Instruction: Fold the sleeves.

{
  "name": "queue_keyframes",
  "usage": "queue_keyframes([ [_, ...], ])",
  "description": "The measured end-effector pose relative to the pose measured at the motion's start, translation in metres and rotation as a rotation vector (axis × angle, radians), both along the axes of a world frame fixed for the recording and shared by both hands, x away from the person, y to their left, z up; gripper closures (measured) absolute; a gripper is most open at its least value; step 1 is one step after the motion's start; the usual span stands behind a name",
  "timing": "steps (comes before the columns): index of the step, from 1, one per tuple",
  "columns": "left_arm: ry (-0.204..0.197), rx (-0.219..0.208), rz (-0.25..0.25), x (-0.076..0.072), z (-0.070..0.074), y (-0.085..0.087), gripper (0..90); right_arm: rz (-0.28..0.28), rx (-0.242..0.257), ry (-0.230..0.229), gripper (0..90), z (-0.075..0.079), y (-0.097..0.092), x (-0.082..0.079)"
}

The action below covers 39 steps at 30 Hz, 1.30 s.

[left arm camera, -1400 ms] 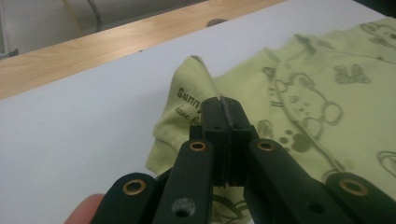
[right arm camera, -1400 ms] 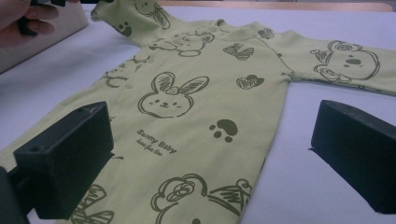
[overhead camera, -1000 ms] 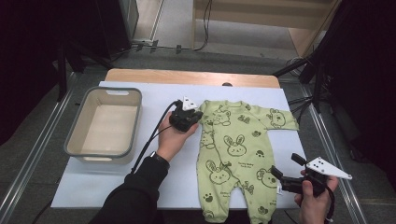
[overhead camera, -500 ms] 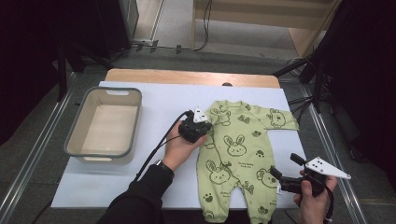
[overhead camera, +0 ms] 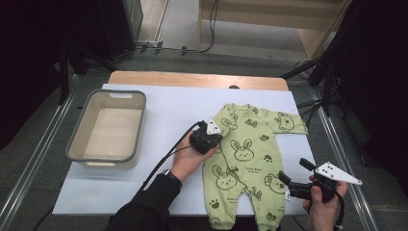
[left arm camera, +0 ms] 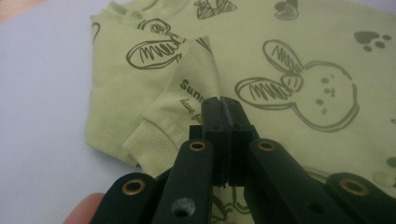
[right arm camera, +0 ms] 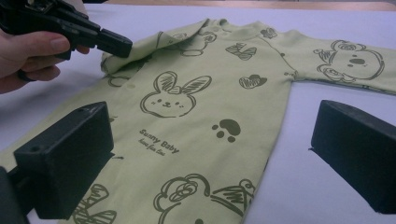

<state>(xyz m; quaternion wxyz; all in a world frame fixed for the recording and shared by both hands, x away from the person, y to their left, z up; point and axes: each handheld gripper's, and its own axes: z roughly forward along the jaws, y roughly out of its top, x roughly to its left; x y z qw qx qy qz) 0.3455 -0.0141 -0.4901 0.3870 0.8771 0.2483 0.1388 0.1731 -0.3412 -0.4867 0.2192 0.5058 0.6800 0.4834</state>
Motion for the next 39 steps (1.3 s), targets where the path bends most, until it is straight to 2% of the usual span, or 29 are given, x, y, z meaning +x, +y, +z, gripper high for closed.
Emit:
queue_keyframes([
  [7,0.018,0.018,-0.016,-0.003,-0.007,-0.001,89.4,0.000,0.003,0.001,0.0,0.000,0.000,0.000],
  [15,0.066,0.034,-0.027,-0.003,-0.018,0.000,88.2,0.001,0.001,0.001,0.0,-0.001,0.000,0.000],
  [18,0.099,0.010,-0.035,-0.003,-0.016,0.002,80.9,0.001,0.001,0.002,0.0,-0.001,0.000,0.000],
  [21,0.083,-0.018,-0.045,-0.006,-0.010,0.006,73.2,0.001,0.005,0.003,0.0,-0.001,0.000,0.000],
  [24,0.039,-0.047,0.003,-0.006,0.000,0.017,64.9,-0.002,0.005,0.001,0.0,0.000,-0.001,0.000],
  [27,0.023,-0.068,0.073,-0.001,0.008,0.030,55.8,-0.004,0.005,0.004,0.0,-0.001,-0.002,0.000],
  [29,0.039,-0.070,0.109,0.004,0.009,0.037,49.9,-0.005,0.004,0.005,0.0,-0.001,-0.001,0.000],
  [31,0.076,-0.070,0.127,0.008,0.007,0.040,45.8,-0.004,0.003,0.004,0.0,-0.001,-0.001,0.000],
  [36,0.121,-0.029,0.101,0.007,-0.004,0.034,43.0,0.000,-0.002,0.009,0.0,-0.001,0.002,0.001],
  [39,0.139,-0.037,0.090,0.005,-0.009,0.030,47.3,0.001,0.001,0.013,0.0,-0.002,0.002,0.001],
])
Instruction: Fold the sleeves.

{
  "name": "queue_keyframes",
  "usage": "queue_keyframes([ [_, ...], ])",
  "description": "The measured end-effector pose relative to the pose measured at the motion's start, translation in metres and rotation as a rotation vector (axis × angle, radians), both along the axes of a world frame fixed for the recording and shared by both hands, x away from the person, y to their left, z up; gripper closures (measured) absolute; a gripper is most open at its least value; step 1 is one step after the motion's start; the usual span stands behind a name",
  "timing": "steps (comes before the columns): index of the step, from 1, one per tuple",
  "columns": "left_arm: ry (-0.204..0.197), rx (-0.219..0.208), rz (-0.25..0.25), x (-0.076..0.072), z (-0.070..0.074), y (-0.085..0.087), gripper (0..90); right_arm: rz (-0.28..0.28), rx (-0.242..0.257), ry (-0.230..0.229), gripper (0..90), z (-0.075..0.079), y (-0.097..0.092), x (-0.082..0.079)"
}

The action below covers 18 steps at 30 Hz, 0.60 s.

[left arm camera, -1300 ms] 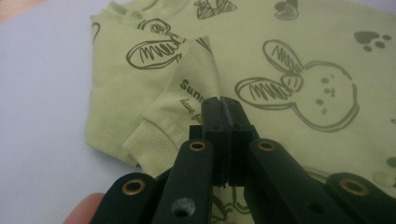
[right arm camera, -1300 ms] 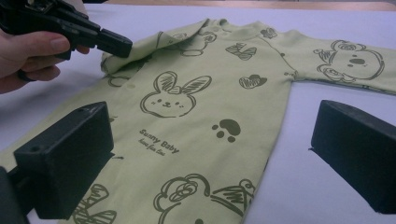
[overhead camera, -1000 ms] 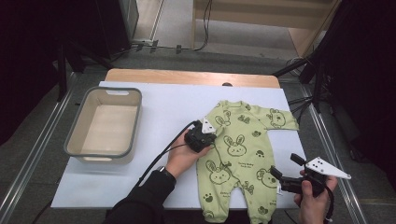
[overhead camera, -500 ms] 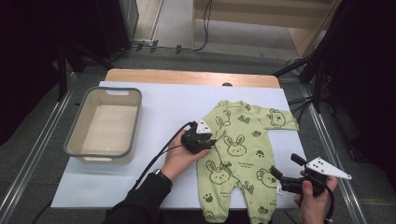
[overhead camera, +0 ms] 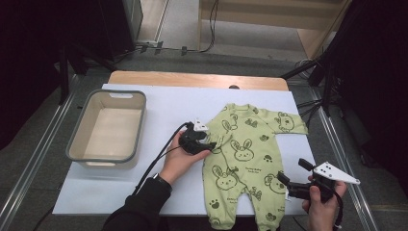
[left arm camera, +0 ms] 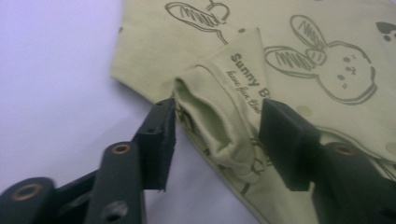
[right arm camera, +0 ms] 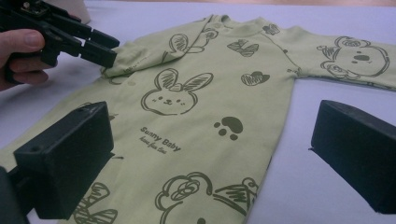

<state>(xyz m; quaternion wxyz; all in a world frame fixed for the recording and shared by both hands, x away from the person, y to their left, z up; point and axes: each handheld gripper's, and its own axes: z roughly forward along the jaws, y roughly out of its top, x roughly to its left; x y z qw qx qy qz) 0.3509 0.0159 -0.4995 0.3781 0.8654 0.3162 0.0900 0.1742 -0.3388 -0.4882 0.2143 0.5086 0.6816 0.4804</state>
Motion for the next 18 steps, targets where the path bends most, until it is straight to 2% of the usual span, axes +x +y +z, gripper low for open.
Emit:
queue_keyframes([
  [5,0.010,0.002,-0.026,-0.003,-0.003,-0.004,64.8,-0.005,0.002,0.000,0.0,0.000,-0.002,0.000],
  [8,-0.027,0.001,-0.049,-0.008,0.001,-0.005,78.7,-0.005,0.002,-0.001,0.0,0.000,-0.002,0.000],
  [10,-0.053,-0.003,-0.069,-0.012,0.004,-0.006,81.4,-0.006,0.001,0.000,0.0,0.000,-0.003,0.000],
  [14,-0.079,-0.002,-0.116,-0.022,0.007,-0.010,82.0,-0.004,0.001,0.001,0.0,0.000,-0.002,0.000],
  [18,-0.070,-0.021,-0.163,-0.031,0.009,-0.011,80.3,-0.004,0.002,0.001,0.0,0.000,-0.002,0.000],
])
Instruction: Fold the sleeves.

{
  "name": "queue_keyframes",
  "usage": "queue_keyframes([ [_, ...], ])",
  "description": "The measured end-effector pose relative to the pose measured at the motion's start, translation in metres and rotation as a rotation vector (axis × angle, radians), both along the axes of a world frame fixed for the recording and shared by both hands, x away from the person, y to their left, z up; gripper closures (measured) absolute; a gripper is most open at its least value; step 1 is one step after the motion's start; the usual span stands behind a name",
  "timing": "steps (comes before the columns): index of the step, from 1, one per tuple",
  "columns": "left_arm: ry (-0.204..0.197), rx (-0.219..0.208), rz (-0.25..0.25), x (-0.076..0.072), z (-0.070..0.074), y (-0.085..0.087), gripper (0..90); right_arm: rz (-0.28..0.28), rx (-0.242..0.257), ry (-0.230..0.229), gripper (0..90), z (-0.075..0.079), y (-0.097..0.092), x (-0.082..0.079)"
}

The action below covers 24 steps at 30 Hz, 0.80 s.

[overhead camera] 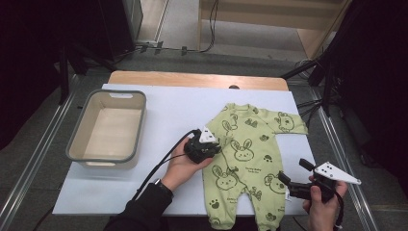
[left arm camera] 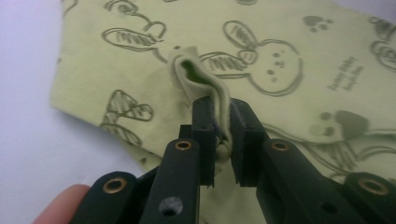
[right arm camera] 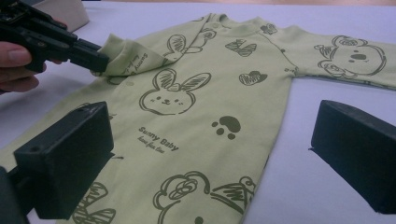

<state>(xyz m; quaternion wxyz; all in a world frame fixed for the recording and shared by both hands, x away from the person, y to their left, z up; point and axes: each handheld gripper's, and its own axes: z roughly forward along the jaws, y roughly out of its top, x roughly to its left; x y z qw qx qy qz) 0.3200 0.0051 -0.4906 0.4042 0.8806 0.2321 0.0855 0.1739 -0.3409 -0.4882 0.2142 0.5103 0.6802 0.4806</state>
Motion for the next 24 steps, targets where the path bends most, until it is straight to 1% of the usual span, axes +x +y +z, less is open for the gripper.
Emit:
queue_keyframes([
  [1,0.012,-0.010,-0.024,-0.001,0.000,0.000,77.5,0.000,-0.001,0.000,0.0,0.000,0.000,0.000],
  [2,0.030,-0.032,-0.061,-0.003,0.001,0.000,72.0,-0.002,-0.002,0.001,0.0,0.000,0.000,0.000],
  [3,0.039,-0.042,-0.099,-0.004,0.001,0.000,66.1,-0.001,-0.001,0.001,0.0,0.000,0.000,0.000],
  [4,0.035,-0.044,-0.120,-0.006,0.002,0.001,62.0,0.000,-0.003,0.000,0.0,0.000,0.000,0.000],
  [5,0.031,-0.044,-0.125,-0.007,0.004,0.001,59.3,0.001,-0.003,0.000,0.0,0.000,0.000,0.000],
  [6,0.034,-0.051,-0.120,-0.006,0.005,0.002,57.1,0.001,-0.004,0.001,0.0,0.000,0.001,0.000],
  [7,0.044,-0.063,-0.104,-0.004,0.006,0.004,56.8,0.001,-0.004,0.001,0.0,0.000,0.001,0.000],
  [9,0.054,-0.059,-0.067,0.001,0.006,0.006,57.1,-0.001,-0.002,0.000,0.0,0.000,0.001,0.000],
  [11,0.073,-0.071,-0.036,0.005,0.005,0.007,60.3,0.002,-0.003,0.001,0.0,0.000,0.001,0.000],
  [14,0.108,-0.071,0.002,0.010,0.000,0.005,65.9,0.005,-0.005,0.002,0.0,0.000,0.002,0.001],
  [16,0.125,-0.043,0.015,0.012,-0.005,0.001,67.1,0.004,-0.005,0.001,0.0,-0.001,0.002,0.001],
  [19,0.143,0.000,0.019,0.012,-0.013,-0.005,66.9,0.004,-0.005,0.002,0.0,-0.001,0.002,0.001],
  [20,0.140,0.019,0.018,0.011,-0.016,-0.007,66.8,0.004,-0.006,0.001,0.0,-0.001,0.002,0.001],
  [22,0.120,0.036,0.022,0.010,-0.017,-0.009,67.4,0.004,-0.005,0.003,0.0,-0.001,0.001,0.000],
  [24,0.119,0.058,0.027,0.010,-0.016,-0.010,69.5,0.002,-0.005,0.003,0.0,-0.001,0.000,0.001],
])
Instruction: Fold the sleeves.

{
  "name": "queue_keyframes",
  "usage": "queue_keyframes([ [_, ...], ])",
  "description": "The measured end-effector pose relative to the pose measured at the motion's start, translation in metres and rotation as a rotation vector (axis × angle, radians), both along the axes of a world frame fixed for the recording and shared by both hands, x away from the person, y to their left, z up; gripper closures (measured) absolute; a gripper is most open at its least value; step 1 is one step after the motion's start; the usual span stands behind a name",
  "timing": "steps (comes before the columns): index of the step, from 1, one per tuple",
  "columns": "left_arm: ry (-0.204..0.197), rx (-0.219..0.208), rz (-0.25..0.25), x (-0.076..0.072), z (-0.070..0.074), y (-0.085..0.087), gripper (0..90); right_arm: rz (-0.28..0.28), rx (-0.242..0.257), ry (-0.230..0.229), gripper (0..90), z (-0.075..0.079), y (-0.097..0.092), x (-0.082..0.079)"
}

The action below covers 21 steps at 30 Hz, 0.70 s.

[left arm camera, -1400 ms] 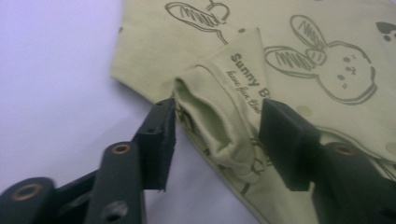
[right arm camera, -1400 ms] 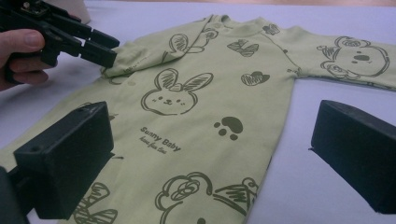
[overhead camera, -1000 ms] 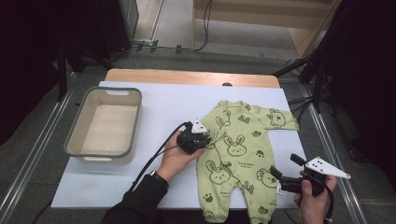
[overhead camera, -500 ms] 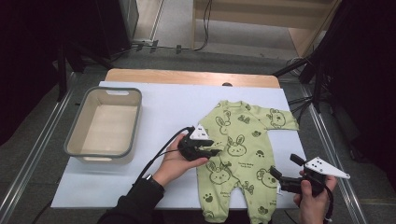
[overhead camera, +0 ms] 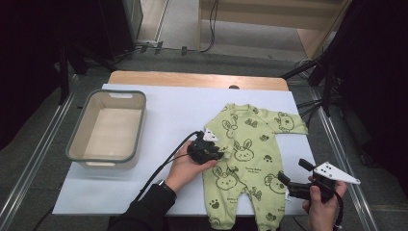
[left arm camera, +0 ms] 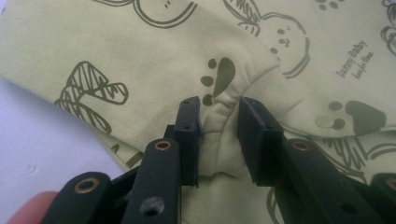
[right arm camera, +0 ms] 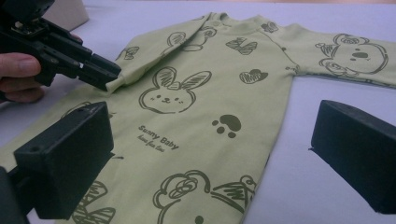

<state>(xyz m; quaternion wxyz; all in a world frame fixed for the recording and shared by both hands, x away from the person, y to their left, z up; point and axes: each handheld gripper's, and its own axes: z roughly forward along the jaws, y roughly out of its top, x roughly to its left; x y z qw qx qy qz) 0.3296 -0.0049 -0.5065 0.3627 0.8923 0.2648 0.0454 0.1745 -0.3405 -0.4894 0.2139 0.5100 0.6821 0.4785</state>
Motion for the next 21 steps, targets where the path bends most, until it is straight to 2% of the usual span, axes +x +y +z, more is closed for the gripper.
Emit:
queue_keyframes([
  [2,-0.012,0.022,-0.007,-0.001,0.002,-0.002,74.4,0.000,-0.001,0.001,0.0,0.000,0.000,0.000],
  [5,-0.009,0.041,-0.020,-0.001,0.005,-0.001,83.0,0.004,-0.002,0.002,0.0,0.000,0.002,0.000],
  [8,-0.019,0.040,-0.011,-0.001,0.009,0.002,86.7,0.004,-0.001,0.002,0.0,0.000,0.002,0.000],
  [12,0.004,0.010,-0.037,0.001,0.015,0.008,86.0,0.000,0.003,0.001,0.0,-0.001,0.000,0.000],
  [13,0.009,0.003,-0.048,0.002,0.016,0.010,83.9,0.000,0.003,0.000,0.0,-0.001,0.000,0.000],
  [14,0.011,-0.013,-0.057,0.002,0.018,0.011,78.1,0.000,0.005,0.002,0.0,-0.001,0.000,0.000],
  [16,0.003,-0.037,-0.043,0.005,0.022,0.015,61.5,0.000,0.004,0.003,0.0,-0.001,0.000,0.000],
  [18,-0.006,-0.076,-0.007,0.010,0.027,0.018,47.8,0.003,0.001,0.003,0.0,-0.001,0.001,0.001],
  [21,0.009,-0.137,0.044,0.022,0.034,0.023,33.9,0.004,0.004,0.003,0.0,-0.001,0.002,0.001],
])
